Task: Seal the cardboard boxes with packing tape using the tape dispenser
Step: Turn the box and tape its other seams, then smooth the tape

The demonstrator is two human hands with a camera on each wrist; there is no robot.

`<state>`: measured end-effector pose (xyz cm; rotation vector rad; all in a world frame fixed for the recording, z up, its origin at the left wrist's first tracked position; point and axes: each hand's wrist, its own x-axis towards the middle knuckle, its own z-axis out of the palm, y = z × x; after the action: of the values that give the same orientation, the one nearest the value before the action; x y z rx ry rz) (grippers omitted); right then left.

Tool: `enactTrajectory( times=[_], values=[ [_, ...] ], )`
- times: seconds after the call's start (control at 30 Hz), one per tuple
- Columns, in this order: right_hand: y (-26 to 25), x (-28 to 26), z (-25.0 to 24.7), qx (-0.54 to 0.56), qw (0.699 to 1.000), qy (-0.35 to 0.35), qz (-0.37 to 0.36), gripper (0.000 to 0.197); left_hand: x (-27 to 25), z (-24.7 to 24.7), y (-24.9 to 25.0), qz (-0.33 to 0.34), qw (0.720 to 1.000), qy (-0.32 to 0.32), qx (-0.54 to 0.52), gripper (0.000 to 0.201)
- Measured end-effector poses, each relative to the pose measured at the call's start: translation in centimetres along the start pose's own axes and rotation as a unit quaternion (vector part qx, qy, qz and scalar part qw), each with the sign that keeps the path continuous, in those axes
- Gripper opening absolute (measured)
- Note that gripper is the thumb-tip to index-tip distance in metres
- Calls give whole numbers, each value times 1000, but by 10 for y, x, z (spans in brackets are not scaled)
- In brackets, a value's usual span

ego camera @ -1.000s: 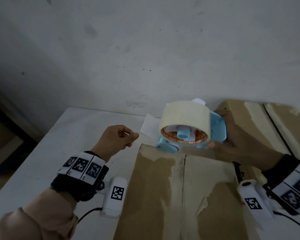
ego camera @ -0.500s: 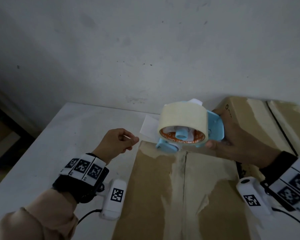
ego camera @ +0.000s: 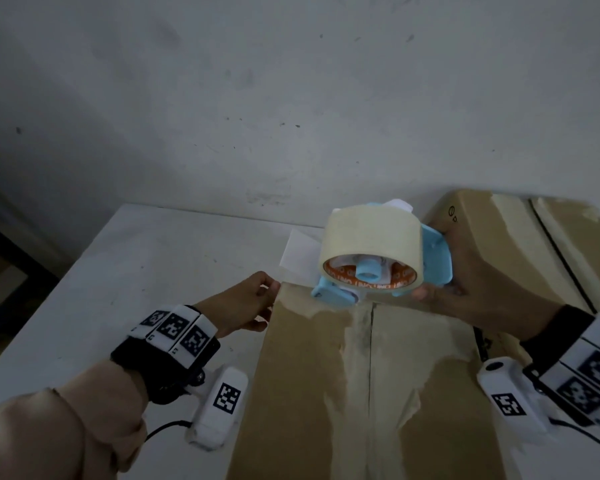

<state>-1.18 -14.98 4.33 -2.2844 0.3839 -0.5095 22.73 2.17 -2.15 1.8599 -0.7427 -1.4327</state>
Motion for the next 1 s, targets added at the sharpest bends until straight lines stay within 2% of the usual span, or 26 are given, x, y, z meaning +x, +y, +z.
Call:
enactTrajectory(
  times=[0.07, 0.13, 0.27, 0.33, 0.4, 0.5, 0.57, 0.67, 0.73, 0.83, 1.0],
  values=[
    [3, -1, 1, -7, 1000, 10, -6, 77, 0, 3, -9, -46, 999, -16, -8, 56],
    [10, -2, -1, -13, 1000, 14, -8, 81, 2, 4, -14, -69, 997, -32, -24, 69],
    [11, -2, 0, -11, 1000, 18, 1, 77, -1, 7, -12, -106, 993, -48, 17, 72],
    [4, -4, 1, -4, 1000, 23, -3, 71, -3, 6, -10, -112, 991, -46, 60, 66],
    [1, -4, 2, -6, 1000, 26, -13, 69, -9, 1, -2, -100, 990, -14, 103, 56],
    [3, -2, 1, -23, 1000, 19, -2, 75, -26, -4, 17, -48, 984, 66, 160, 61],
    [4, -3, 2, -30, 999, 28, -7, 78, -38, 2, 25, -19, 974, 50, 219, 60],
    [9, -5, 2, -8, 1000, 18, 10, 77, -45, 13, 22, 28, 952, 0, 304, 47],
    [8, -6, 3, 5, 1000, 11, 21, 74, -44, 12, 17, 66, 946, 13, 317, 42],
    [8, -10, 6, 22, 999, 1, 35, 88, -40, 7, 21, 77, 938, 26, 337, 41],
    [1, -9, 15, 30, 998, 36, 46, 93, -24, 0, 47, 73, 889, 57, 448, 42]
  ],
)
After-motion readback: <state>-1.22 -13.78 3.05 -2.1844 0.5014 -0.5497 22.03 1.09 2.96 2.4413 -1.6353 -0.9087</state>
